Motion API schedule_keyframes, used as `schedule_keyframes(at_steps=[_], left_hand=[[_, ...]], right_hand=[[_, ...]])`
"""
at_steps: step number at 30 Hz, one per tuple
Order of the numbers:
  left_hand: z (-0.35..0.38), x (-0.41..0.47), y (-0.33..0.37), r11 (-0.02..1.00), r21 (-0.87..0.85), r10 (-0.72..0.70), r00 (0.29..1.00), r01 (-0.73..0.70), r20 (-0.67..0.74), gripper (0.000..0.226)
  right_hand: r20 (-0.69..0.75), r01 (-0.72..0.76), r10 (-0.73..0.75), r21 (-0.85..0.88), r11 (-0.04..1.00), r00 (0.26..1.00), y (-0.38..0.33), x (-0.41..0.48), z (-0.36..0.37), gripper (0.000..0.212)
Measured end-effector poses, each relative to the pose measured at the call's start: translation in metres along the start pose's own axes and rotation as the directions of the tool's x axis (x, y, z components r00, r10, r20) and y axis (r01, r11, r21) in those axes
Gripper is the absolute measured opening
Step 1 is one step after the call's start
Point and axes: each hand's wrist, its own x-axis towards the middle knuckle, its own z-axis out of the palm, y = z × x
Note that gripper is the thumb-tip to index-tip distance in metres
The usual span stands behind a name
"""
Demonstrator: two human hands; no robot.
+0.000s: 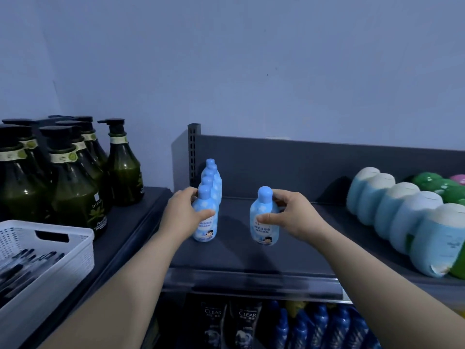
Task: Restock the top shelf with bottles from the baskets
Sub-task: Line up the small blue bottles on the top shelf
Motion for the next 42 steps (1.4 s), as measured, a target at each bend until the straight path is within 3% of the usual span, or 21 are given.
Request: schedule_keyframes(at_steps=[12,26,30,38,42], left_hand=[[-0.018,0.01,-0.014,0.996,0.004,0.087,0.992,-0.088,0.095,0.032],[-0.048,0.004,-0.034,0.985,0.15,0.09,0.996,-0.085,-0.027,0.027],[-0.049,0.007,-0.032,0.984,0.152,0.101,0.995,-0.095,-0.028,0.028],[-0.045,0.021,-0.031,0.976,0.193,0.105,0.994,-0.099,-0.023,0.028],[-0.04,0.041,-0.024,0.963,0.243,0.108,0.993,-0.115,0.041,0.03]], right_hand=[[0.14,0.061,-0.073,0.084,0.995,0.987,-0.013,0.022,0.048,0.042],[0.102,0.088,-0.095,0.069,0.994,0.99,-0.02,0.027,0.103,0.051],[0.068,0.103,-0.106,0.054,0.993,0.992,-0.018,0.029,0.107,0.045],[0.035,0.137,-0.137,-0.004,0.991,0.99,-0.011,0.034,0.1,0.042],[-0.027,0.116,-0.125,-0.22,0.968,0.992,-0.009,0.061,0.078,0.031]])
